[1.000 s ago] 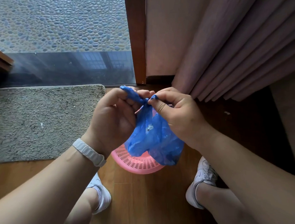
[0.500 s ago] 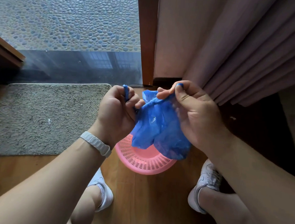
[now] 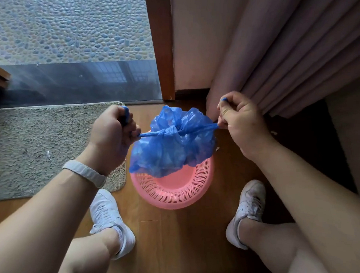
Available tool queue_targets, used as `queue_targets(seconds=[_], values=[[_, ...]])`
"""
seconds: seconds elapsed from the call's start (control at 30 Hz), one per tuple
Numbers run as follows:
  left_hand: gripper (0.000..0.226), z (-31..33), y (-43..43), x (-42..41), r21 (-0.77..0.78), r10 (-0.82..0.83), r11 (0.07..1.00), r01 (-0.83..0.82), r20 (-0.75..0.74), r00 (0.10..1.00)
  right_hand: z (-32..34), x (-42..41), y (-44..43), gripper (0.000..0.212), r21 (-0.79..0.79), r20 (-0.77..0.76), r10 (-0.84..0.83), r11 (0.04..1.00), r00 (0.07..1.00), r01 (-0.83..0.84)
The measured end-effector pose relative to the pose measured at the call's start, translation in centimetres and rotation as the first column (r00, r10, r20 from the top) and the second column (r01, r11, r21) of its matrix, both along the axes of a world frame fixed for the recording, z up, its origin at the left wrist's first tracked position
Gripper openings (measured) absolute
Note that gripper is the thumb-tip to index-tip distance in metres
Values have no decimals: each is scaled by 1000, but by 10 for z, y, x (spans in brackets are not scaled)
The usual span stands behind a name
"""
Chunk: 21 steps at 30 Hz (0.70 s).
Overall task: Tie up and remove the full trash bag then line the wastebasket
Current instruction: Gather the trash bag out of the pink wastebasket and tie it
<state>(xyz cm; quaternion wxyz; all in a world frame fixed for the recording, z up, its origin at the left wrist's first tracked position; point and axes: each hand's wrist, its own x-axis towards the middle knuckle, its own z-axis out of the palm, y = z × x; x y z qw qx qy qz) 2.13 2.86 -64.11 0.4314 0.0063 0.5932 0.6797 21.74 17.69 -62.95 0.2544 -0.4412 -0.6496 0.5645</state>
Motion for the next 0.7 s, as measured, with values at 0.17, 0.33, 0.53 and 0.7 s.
queue_targets(seconds=[0.17,0.33,0.53,0.7], values=[[32,15,4,18,-36,-288,957,287,-221,932,16,-11,-10,17,3,-83,69,998,994,-69],[21,27,10,42,-46,-451,891,452,-210,867,24,-27,-27,16,24,-95,152,988,984,-151],[15,31,10,52,-73,-481,876,476,-186,856,26,-36,-35,13,-78,-195,224,967,955,-242],[10,32,6,45,-152,-492,870,469,-320,809,24,-33,-36,13,-37,-151,416,904,897,-426]])
